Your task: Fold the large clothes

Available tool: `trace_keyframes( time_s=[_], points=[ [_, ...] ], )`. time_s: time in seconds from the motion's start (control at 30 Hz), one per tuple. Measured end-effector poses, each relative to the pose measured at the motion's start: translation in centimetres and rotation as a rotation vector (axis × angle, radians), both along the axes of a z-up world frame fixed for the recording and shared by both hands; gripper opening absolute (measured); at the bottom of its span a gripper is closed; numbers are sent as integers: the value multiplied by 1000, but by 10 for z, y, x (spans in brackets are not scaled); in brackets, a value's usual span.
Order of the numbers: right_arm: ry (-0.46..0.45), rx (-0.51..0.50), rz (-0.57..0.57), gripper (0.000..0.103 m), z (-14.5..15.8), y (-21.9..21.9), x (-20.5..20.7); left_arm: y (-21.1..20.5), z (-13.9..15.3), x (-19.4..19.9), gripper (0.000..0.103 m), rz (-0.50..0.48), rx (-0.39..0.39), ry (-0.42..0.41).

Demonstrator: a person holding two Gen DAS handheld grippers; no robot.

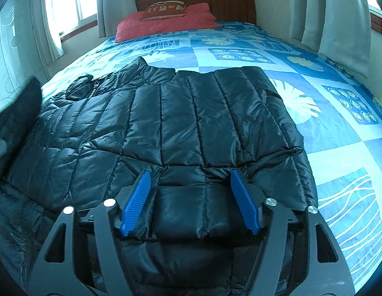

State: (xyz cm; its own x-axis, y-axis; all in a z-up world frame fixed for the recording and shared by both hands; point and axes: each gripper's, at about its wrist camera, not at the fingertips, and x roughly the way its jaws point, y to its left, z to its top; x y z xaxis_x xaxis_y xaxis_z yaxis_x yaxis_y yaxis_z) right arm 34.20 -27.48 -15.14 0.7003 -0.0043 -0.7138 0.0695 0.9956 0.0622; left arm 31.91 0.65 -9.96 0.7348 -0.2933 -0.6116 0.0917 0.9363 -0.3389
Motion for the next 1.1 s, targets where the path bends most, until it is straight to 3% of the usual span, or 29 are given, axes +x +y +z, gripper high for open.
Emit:
trace_keyframes(
  time_s=[0.2,0.33,0.47,0.77,0.8,0.83,0.93,1.1],
  points=[
    [-11,-36,-1,72,20,18,-8,3,6,-13,57,-5,32,-6],
    [-69,11,58,72,46,55,-15,24,12,-22,64,26,2,-21],
    [-68,83,142,72,58,96,-5,44,13,-27,65,49,-7,-10],
    [52,202,192,72,30,167,43,100,9,-39,65,140,49,-8],
    [74,211,206,70,24,173,47,105,8,-40,65,146,50,-5],
    [97,219,227,50,19,180,51,111,7,-40,65,158,51,-1],
    [62,195,248,21,28,181,44,125,9,-43,65,176,44,0],
    [-62,122,180,19,62,132,24,142,23,-49,65,187,34,-34]
  ],
)
